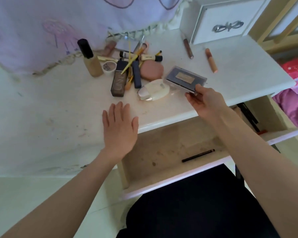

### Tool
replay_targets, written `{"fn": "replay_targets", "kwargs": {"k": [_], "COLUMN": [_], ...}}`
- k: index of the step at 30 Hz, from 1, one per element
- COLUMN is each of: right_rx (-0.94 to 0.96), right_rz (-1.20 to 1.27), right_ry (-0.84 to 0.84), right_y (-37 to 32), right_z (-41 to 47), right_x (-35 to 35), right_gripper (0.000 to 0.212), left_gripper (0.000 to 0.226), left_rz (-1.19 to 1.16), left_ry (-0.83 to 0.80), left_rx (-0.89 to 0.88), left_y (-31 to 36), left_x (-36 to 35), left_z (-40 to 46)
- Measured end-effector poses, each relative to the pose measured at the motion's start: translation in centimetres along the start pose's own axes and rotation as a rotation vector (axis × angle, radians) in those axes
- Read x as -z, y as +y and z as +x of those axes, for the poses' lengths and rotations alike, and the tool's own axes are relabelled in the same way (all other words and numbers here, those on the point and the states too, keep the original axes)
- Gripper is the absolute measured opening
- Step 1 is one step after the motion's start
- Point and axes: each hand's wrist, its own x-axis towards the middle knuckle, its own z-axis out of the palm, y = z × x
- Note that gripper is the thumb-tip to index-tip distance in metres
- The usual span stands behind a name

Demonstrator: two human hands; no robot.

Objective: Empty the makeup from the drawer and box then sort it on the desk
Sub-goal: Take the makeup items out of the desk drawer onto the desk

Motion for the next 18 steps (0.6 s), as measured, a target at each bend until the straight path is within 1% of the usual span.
{"fn": "replay_targets", "kwargs": {"k": [3, 6, 7, 8, 9, 11, 13, 15, 18], "right_rx": [0.023, 0.04, 0.054, 0.066, 0.084, 0.151, 0.225, 0.305, 0.445], "right_rz": [-0.037, -0.06, -0.093, -0.136, -0.211, -0.466, -0.676, -0.779, -0.892], "right_ry": [-0.01, -0.007, 0.008, 0.034, 0.078, 0.18, 0.24, 0.228, 0.162], "right_y": [0.1, -0.1, -0.1, -0.1, 0.0, 0.1, 0.2, 0.4, 0.6], "right_z": [0.7, 1.2, 1.5, 1.7, 1.9, 2.7, 3.1, 3.2, 2.8], "right_x": [-1.5, -2.7, -3.0, -3.3, -3.6, -3.7, -3.7, -3.5, -2.9], "right_gripper": [0.004, 0.013, 0.009, 0.001, 0.008, 0.019, 0.02, 0.012, 0.019], "left_gripper": [0.058, 0.058, 0.059, 0.059, 0.059, 0.06, 0.061, 0.061, 0.06], "left_rz": [0.101, 0.13, 0.13, 0.131, 0.135, 0.142, 0.156, 0.18, 0.189], "left_ry": [-0.073, -0.105, -0.115, -0.123, -0.128, -0.131, -0.133, -0.132, -0.126], "left_rx": [-0.025, -0.028, -0.027, -0.027, -0.029, -0.031, -0.031, -0.029, -0.025], "left_y": [-0.2, -0.3, -0.3, -0.3, -0.3, -0.3, -0.3, -0.3, -0.3], "left_x": [-0.3, -0.3, -0.2, -0.1, 0.0, 0.1, 0.1, 0.1, -0.1], "left_z": [0.6, 0.7, 0.7, 0.7, 0.7, 0.7, 0.8, 0.9, 1.0]}}
